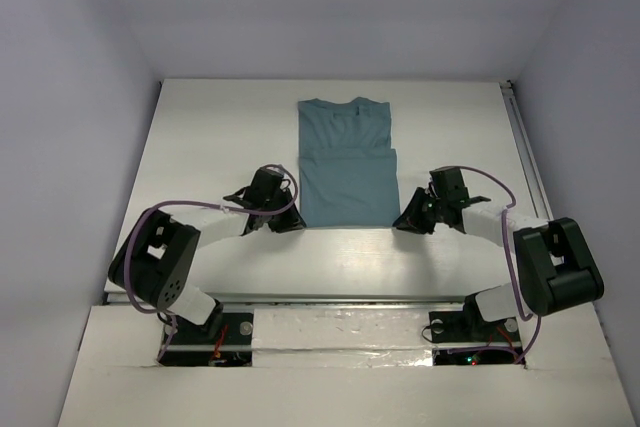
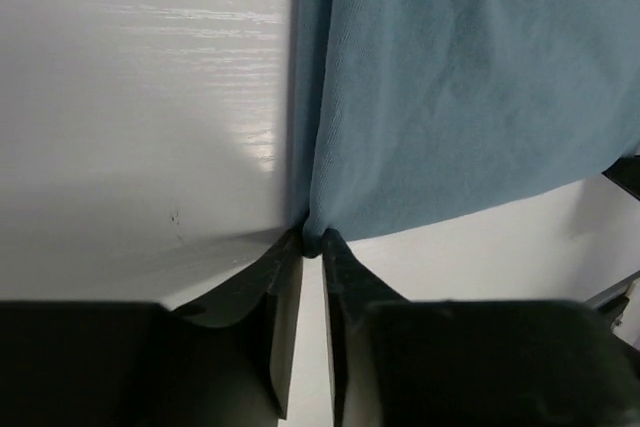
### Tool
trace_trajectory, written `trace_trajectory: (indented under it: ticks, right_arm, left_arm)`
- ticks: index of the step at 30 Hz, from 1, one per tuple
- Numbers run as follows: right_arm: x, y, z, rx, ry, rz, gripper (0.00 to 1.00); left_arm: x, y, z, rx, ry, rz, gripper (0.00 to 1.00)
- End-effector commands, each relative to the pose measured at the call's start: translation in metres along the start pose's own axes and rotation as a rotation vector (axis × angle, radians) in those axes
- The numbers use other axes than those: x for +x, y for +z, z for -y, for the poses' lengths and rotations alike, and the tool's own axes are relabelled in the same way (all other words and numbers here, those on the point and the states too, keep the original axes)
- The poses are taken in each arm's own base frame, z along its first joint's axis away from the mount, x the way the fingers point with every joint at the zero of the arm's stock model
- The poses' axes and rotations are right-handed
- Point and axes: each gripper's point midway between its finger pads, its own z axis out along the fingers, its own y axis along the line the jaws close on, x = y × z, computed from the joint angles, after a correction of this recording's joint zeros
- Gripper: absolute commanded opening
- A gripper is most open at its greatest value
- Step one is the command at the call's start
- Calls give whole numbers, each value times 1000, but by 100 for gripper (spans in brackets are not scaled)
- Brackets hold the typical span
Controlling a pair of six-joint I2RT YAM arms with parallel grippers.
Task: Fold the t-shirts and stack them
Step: Grab one side of the 2/3 rectangular tshirt with both arms, then fold the long partially folded tshirt into a neat square
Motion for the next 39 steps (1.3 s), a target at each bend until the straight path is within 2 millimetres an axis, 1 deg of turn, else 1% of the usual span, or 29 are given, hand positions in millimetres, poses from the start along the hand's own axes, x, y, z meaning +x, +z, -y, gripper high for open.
trace_trajectory:
  ticks: [1,3,6,8,10,11,12,13,14,17,18,19,20,21,22,24,25,27,28,30,31,32,33,34,35,36,37,38,39]
  right_arm:
    - [-5,6,13,41,-4,29,22]
    - [-6,6,11,34,-8,33,21]
    - [-11,5,6,24,-25,44,22]
    - [-12,6,7,33,-41,41,27]
    - [-16,6,7,39,-50,46,35]
    - [-17,7,7,39,-56,46,34]
    - [-17,7,6,37,-59,44,30]
    - [-17,7,6,36,-61,45,21]
    - [-17,7,6,34,-62,47,0]
    - [-14,3,10,41,-81,56,0]
    - [-15,-3,8,30,-92,73,0]
    - [-9,-7,11,37,-94,60,0]
    - [-5,-12,11,31,-108,54,0]
    - [29,-38,23,39,-107,-7,0]
    - [24,-45,15,9,-122,30,0]
    - [37,-60,2,-58,-113,11,0]
    - [46,-71,2,-56,-97,-21,0]
    - [46,-89,-11,-94,-107,10,0]
    - [43,-100,-19,-105,-104,23,0]
    - [31,-114,-30,-107,-126,66,0]
    - [23,-119,-33,-89,-137,88,0]
    - [5,-132,-51,-115,-182,137,0]
    - [-4,-129,-56,-99,-190,129,0]
    - [-16,-130,-62,-83,-206,153,0]
    - [-36,-138,-78,-97,-243,200,0]
    - [-47,-127,-79,-64,-246,191,0]
    - [-64,-125,-85,-52,-261,230,0]
    - [-83,-129,-100,-62,-286,273,0]
    - [-97,-126,-104,-60,-282,292,0]
  left_arm:
    - [-1,5,-9,-60,17,-2,11]
    - [-3,7,-8,-62,15,6,6]
    - [-9,7,-7,-70,15,27,3]
    - [-15,6,-4,-71,19,47,0]
    - [-19,5,-2,-68,20,57,0]
    - [-19,5,-2,-68,20,57,0]
    - [-19,5,-1,-66,18,59,0]
    - [-19,5,-2,-67,17,58,0]
    - [-18,5,-1,-63,16,57,0]
    - [-14,2,-3,-70,30,57,0]
    - [-10,-1,-6,-82,30,48,0]
    - [-7,-6,-3,-68,41,53,0]
    - [2,-10,-6,-79,46,31,0]
    - [37,-30,-15,-121,79,-46,0]
    - [35,-36,-11,-100,83,-27,0]
    - [52,-53,-15,-116,73,-64,0]
    - [50,-66,-8,-76,63,-34,0]
    - [52,-84,-9,-86,31,-23,0]
    - [40,-98,6,-40,30,28,0]
    - [27,-111,15,-42,31,77,0]
    - [10,-118,32,-19,42,116,0]
    - [-1,-121,40,-17,57,139,0]
    - [-17,-121,45,-34,64,178,0]
    - [-36,-120,58,-35,98,197,0]
    - [-54,-119,62,-39,93,224,0]
    - [-70,-117,69,-32,100,252,0]
    - [-83,-106,68,-57,125,249,0]
    - [-116,-115,82,-33,113,317,0]
    - [-131,-114,86,-34,118,335,0]
